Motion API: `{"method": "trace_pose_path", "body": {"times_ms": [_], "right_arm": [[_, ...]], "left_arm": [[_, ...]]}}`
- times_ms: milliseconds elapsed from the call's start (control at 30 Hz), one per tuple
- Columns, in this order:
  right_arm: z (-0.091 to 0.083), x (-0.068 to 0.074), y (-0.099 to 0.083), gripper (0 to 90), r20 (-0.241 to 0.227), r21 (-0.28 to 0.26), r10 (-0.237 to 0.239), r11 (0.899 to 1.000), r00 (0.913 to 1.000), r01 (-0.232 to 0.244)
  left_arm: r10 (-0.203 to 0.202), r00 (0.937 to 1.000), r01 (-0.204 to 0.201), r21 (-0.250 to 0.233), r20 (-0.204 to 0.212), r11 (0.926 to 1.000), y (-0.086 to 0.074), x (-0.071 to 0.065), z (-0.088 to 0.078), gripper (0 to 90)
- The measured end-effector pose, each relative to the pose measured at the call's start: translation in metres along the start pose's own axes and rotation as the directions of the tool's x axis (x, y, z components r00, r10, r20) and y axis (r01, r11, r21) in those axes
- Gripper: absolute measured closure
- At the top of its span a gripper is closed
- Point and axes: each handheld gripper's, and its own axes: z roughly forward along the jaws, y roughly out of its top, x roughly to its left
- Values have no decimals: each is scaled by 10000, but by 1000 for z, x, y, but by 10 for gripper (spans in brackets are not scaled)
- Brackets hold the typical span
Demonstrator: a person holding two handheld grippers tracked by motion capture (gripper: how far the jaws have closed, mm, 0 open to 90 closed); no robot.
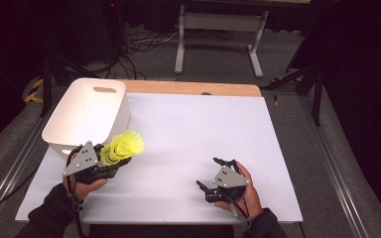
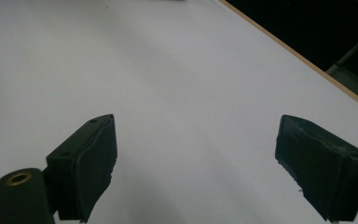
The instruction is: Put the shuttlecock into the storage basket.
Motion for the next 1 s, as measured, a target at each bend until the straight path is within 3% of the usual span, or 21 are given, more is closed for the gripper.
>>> {"method": "trace_pose_path", "body": {"times_ms": [333,600,633,1000], "right_arm": [[0,-1,-1,137,45,4,21,10000,10000,-21],[0,-1,-1,137,59,11,37,10000,10000,-38],[0,-1,-1,137,79,13,12,10000,10000,-12],[0,-2,-1,137,79,31,45,10000,10000,-45]], "left_arm": [[-187,9998,184,-232,-107,9996,2,4,-6,548],[-160,9996,154,-287,-215,9995,3,6,-10,548],[-4,9996,-3,-236,-297,9997,4,6,-11,548],[-125,9995,114,-365,-303,9993,5,8,-14,549]]}}
